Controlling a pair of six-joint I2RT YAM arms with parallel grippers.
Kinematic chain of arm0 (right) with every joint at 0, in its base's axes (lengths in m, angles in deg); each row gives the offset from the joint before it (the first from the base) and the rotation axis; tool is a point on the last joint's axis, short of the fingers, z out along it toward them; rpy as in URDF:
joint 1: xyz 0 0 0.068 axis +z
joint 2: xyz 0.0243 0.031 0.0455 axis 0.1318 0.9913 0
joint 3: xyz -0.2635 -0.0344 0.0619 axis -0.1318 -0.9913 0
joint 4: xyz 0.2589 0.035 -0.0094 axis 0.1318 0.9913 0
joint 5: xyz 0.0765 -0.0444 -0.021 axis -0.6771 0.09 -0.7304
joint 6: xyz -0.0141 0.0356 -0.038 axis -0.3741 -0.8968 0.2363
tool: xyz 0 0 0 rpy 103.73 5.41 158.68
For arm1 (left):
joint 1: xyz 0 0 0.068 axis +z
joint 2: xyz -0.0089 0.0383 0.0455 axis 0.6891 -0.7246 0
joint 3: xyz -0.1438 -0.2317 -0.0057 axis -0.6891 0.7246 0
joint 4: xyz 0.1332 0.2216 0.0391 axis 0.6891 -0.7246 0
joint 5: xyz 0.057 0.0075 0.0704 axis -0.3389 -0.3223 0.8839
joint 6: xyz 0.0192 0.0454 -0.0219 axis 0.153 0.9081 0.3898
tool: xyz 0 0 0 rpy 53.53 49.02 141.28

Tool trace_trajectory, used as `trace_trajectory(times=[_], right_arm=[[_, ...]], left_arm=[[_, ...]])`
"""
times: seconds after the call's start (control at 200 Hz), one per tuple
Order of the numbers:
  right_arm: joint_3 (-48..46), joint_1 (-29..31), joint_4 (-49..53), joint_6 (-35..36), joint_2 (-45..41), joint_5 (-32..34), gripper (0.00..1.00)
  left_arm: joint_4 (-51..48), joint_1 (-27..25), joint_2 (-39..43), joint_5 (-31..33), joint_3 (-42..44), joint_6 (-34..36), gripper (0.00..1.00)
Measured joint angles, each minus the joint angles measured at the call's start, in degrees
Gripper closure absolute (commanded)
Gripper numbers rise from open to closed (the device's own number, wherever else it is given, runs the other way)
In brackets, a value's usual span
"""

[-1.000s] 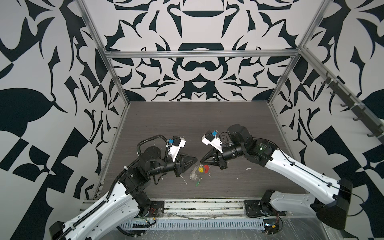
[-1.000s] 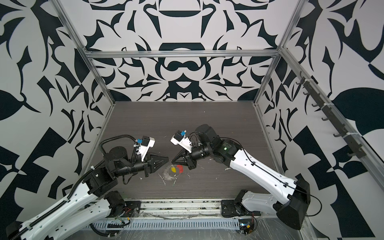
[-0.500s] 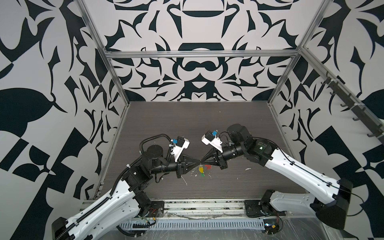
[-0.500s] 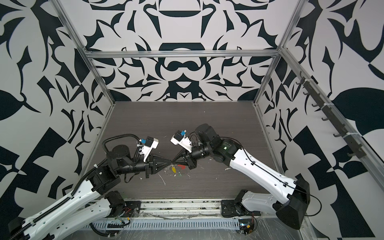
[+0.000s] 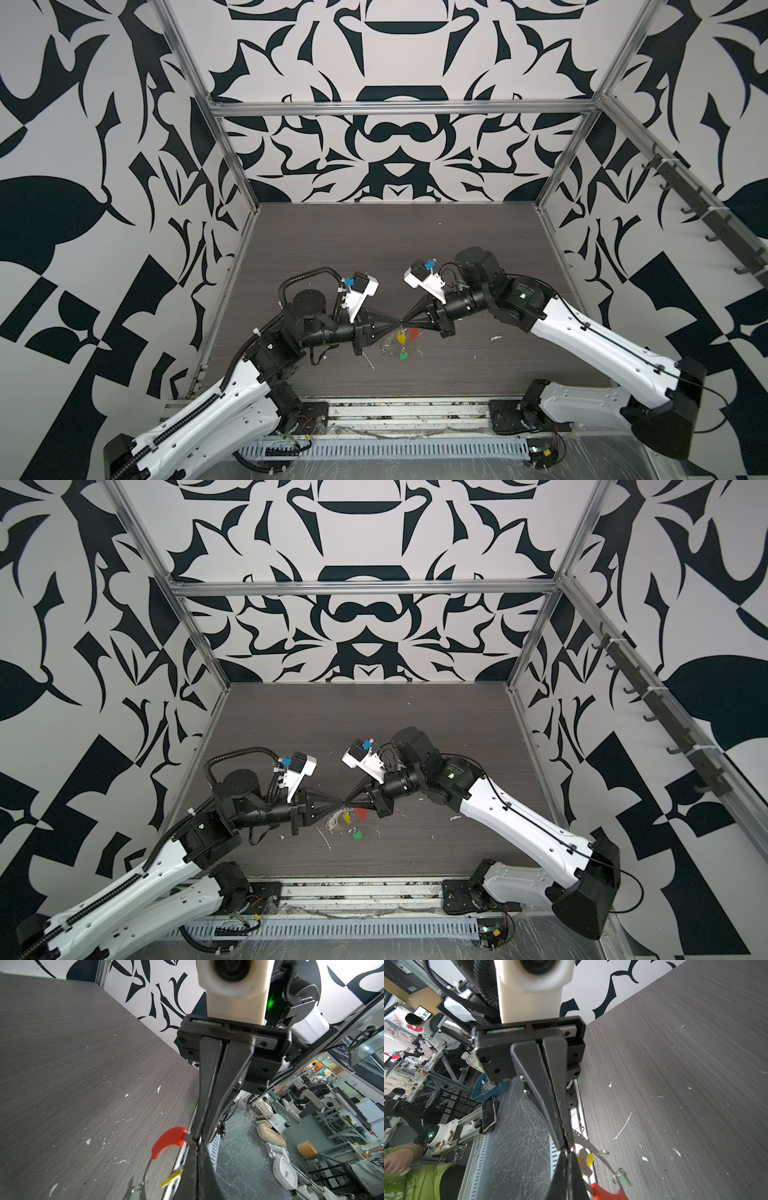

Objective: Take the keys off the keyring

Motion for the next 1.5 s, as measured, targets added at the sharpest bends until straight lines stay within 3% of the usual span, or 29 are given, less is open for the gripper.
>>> trace_trajectory(times=[0.145, 0.36, 0.74, 1.5], right_arm=[[-1.51, 0.11, -5.84, -4.11, -1.64, 1.18, 0.71], [-7.17, 0.98, -19.37, -12.35, -7.37, 6.27, 0.61], [-14.4, 4.61, -38.56, -24.06, -8.59, 18.73, 0.63], [-14.43, 7.72, -48.76, -29.07, -3.28, 19.32, 0.8]], left_arm=[[3.32, -0.11, 2.19, 3.08, 1.33, -1.27, 1.0], [8.85, -0.2, 6.32, 8.55, 4.85, -2.73, 1.0], [19.23, -0.2, 9.55, 15.87, 8.92, -4.5, 1.0], [23.12, -0.2, 13.25, 19.89, 10.8, -5.55, 1.0]])
